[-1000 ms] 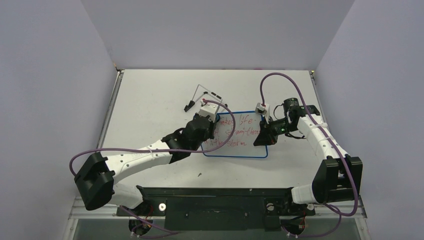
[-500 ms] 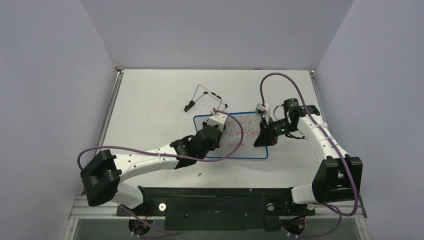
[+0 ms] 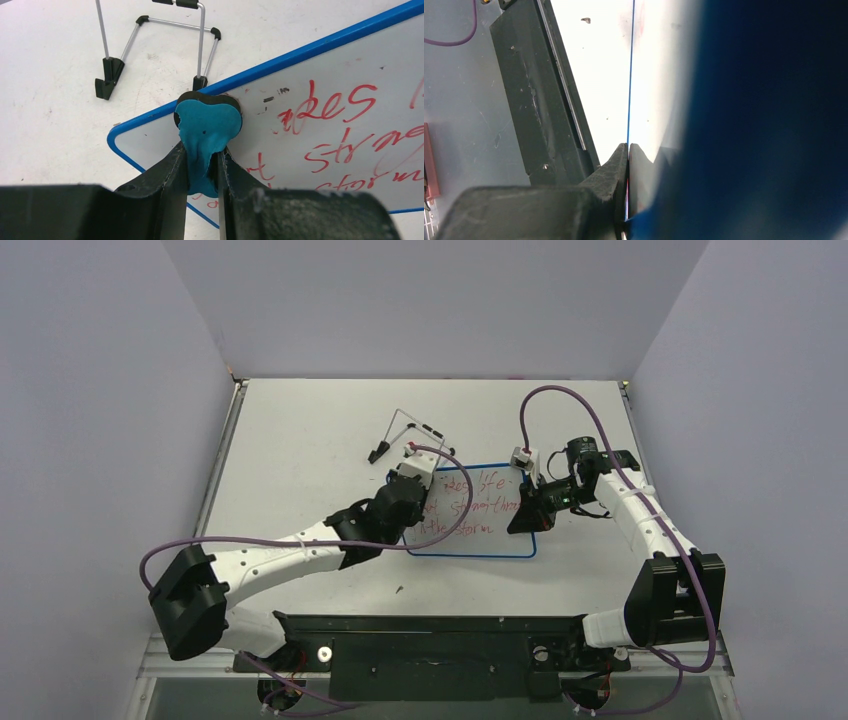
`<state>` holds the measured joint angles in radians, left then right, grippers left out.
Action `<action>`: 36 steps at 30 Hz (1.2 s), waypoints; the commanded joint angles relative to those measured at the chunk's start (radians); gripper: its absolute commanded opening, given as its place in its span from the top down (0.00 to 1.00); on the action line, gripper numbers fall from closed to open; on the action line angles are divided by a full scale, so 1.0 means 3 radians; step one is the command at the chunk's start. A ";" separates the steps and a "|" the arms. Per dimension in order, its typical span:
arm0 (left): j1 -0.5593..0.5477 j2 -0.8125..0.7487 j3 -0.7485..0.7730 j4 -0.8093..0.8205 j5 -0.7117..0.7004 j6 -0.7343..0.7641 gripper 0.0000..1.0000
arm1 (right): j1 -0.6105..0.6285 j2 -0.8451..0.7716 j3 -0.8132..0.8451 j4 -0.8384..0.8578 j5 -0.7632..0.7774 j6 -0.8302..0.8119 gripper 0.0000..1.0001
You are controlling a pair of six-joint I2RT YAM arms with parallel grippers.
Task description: Erase the whiteboard
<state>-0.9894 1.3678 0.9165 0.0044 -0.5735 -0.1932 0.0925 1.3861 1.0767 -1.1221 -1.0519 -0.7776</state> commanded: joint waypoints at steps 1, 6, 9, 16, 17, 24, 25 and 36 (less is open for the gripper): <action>-0.0049 -0.0101 0.0089 0.0049 -0.0174 0.0067 1.00 | 0.0057 -0.0031 0.0111 -0.0098 -0.0135 -0.0225 1.00; -0.0279 -0.0334 -0.0149 0.0186 -0.0117 0.0070 1.00 | 0.0063 -0.0016 0.0112 -0.0099 -0.0134 -0.0230 1.00; -0.0352 -0.0476 -0.0261 0.0154 -0.0067 0.0027 1.00 | 0.0065 -0.0004 0.0115 -0.0104 -0.0135 -0.0239 1.00; -0.0412 -0.0313 -0.0231 0.0272 -0.0154 0.0021 1.00 | 0.0070 0.0007 0.0110 -0.0105 -0.0134 -0.0241 1.00; -0.0413 -0.0240 -0.0214 0.0295 -0.0217 0.0057 1.00 | 0.0070 0.0007 0.0110 -0.0106 -0.0134 -0.0241 1.00; -0.0399 0.0011 0.0024 0.0444 -0.0535 0.0372 1.00 | 0.0068 -0.0005 0.0109 -0.0107 -0.0134 -0.0241 1.00; -0.0394 0.0033 0.0034 0.0458 -0.0534 0.0429 1.00 | 0.0067 -0.0007 0.0108 -0.0109 -0.0137 -0.0241 1.00; -0.0271 0.0110 0.0253 0.0486 -0.0246 0.0672 1.00 | 0.0067 -0.0020 0.0109 -0.0115 -0.0147 -0.0243 1.00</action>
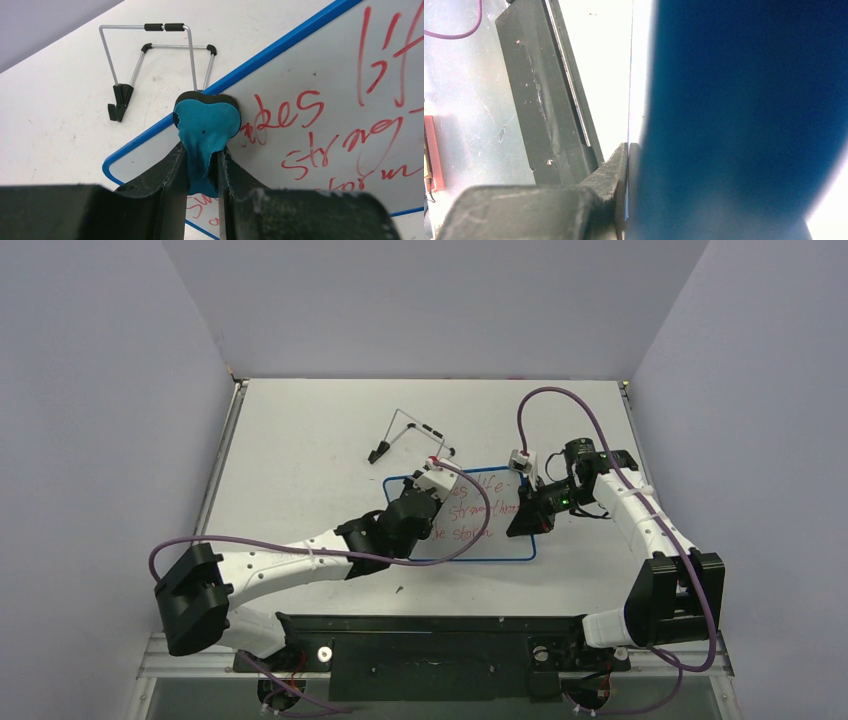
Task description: Erase the whiteboard
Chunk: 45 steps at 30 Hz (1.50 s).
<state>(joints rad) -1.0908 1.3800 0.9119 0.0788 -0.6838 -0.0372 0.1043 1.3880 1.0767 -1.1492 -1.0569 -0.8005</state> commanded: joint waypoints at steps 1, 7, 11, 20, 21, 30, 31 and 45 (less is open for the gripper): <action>0.0067 0.0108 0.0293 0.0204 0.0157 0.0174 1.00 | 0.0027 -0.0031 0.0111 -0.0025 -0.0129 -0.0168 1.00; -0.0011 0.0168 0.0229 0.0146 0.0330 0.0161 1.00 | 0.0029 -0.0031 0.0105 -0.0032 -0.0136 -0.0172 1.00; -0.0073 0.0168 0.0147 0.0111 0.0244 0.0094 1.00 | 0.0034 -0.0017 0.0108 -0.0037 -0.0139 -0.0178 1.00; 0.0063 -0.0056 -0.0173 0.0009 0.0067 -0.0094 1.00 | 0.0038 -0.0013 0.0113 -0.0051 -0.0144 -0.0197 1.00; 0.0091 -0.0086 -0.0198 0.0011 0.0065 -0.0120 1.00 | 0.0037 -0.0014 0.0115 -0.0058 -0.0144 -0.0206 1.00; 0.0514 -0.0369 -0.0477 0.0109 0.0260 -0.0296 1.00 | 0.0041 -0.0025 0.0114 -0.0079 -0.0152 -0.0231 1.00; 0.0569 -0.0396 -0.0519 0.0123 0.0291 -0.0338 1.00 | 0.0042 -0.0026 0.0113 -0.0083 -0.0153 -0.0233 1.00; 0.0459 -0.0567 -0.0904 0.0738 0.0684 -0.0557 1.00 | 0.0043 -0.0012 0.0119 -0.0092 -0.0149 -0.0246 1.00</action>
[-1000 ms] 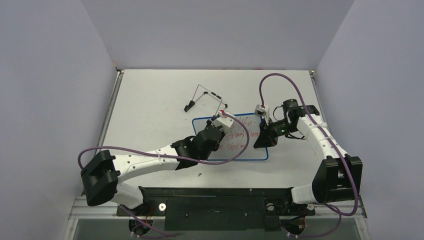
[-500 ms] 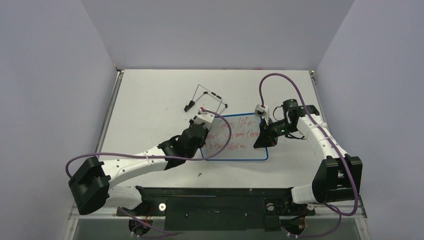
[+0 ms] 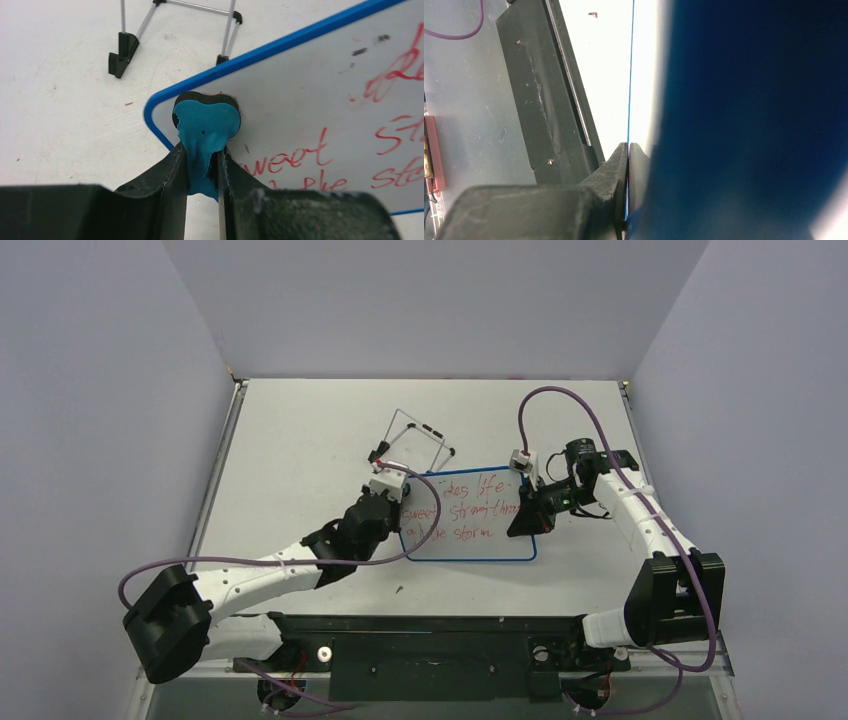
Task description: Erase the whiteboard
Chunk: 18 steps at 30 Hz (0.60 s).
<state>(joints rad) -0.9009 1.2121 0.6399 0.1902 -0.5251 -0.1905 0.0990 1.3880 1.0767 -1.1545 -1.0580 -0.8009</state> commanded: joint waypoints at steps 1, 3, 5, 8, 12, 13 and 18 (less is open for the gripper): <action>-0.0262 0.0034 0.0036 0.0396 0.0155 -0.0014 1.00 | 0.0058 -0.0013 0.0118 -0.0076 -0.0145 -0.0245 1.00; -0.0386 0.0110 0.0119 0.0458 0.0136 0.0036 1.00 | 0.0059 -0.0007 0.0119 -0.0074 -0.0148 -0.0245 1.00; -0.0489 0.0207 0.0231 0.0463 0.0100 0.0063 1.00 | 0.0059 -0.0005 0.0121 -0.0073 -0.0149 -0.0246 1.00; -0.0574 0.0340 0.0384 0.0456 0.0047 0.0054 1.00 | 0.0060 -0.0005 0.0118 -0.0074 -0.0151 -0.0249 1.00; -0.0662 0.0520 0.0575 0.0441 -0.0036 0.0059 1.00 | 0.0060 -0.0007 0.0121 -0.0079 -0.0155 -0.0249 1.00; -0.0668 0.0536 0.0589 0.0439 -0.0050 0.0061 1.00 | 0.0059 -0.0005 0.0119 -0.0081 -0.0152 -0.0250 1.00; -0.0679 0.0571 0.0737 0.0343 -0.0209 0.0116 1.00 | 0.0062 0.0005 0.0124 -0.0086 -0.0153 -0.0259 1.00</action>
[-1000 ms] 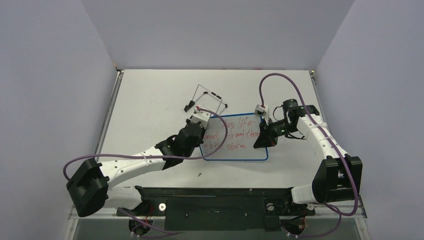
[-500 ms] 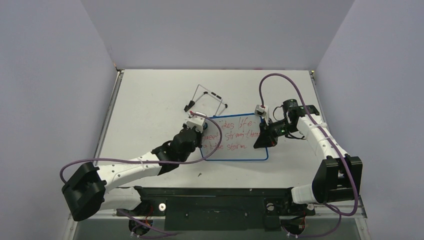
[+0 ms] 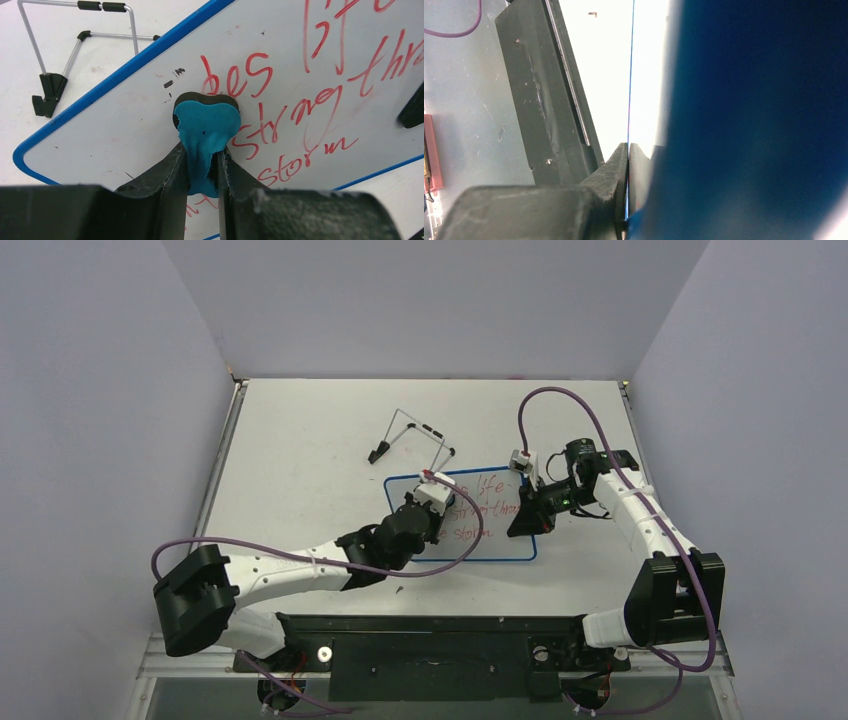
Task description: Erase the whiteboard
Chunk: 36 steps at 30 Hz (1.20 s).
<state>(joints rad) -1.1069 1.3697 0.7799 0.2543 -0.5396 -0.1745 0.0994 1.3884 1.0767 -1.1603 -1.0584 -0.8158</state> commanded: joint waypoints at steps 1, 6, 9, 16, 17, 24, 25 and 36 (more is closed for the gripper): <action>0.0010 0.0049 0.0303 0.0031 -0.0292 0.0102 1.00 | 0.0062 0.0004 0.0123 -0.0065 -0.0149 -0.0210 1.00; 0.0076 0.0074 0.0487 -0.0237 -0.0584 0.0218 1.00 | 0.0063 0.0001 0.0118 -0.0072 -0.0151 -0.0214 1.00; 0.0072 0.0113 0.0496 -0.0285 -0.0588 0.0236 1.00 | 0.0060 0.0000 0.0119 -0.0074 -0.0149 -0.0213 1.00; -0.0077 0.0139 0.0309 -0.0296 -0.0434 0.0079 1.00 | 0.0062 0.0006 0.0119 -0.0073 -0.0147 -0.0216 1.00; -0.0133 0.0154 0.0286 -0.0290 -0.0427 0.0073 1.00 | 0.0062 0.0006 0.0121 -0.0072 -0.0145 -0.0216 1.00; -0.0249 0.0231 0.0294 -0.0297 -0.0387 0.0078 1.00 | 0.0067 0.0017 0.0119 -0.0070 -0.0146 -0.0216 1.00; -0.0248 0.0222 0.0305 -0.0305 -0.0398 0.0085 1.00 | 0.0068 0.0016 0.0119 -0.0070 -0.0148 -0.0216 1.00; 0.0111 0.0065 0.0577 -0.0545 -0.0502 0.0296 1.00 | 0.0066 0.0010 0.0119 -0.0074 -0.0148 -0.0216 1.00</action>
<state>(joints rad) -1.1469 1.4250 0.8818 0.1295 -0.6590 -0.1226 0.0998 1.3907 1.0775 -1.1576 -1.0592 -0.8150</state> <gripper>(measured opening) 0.186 0.023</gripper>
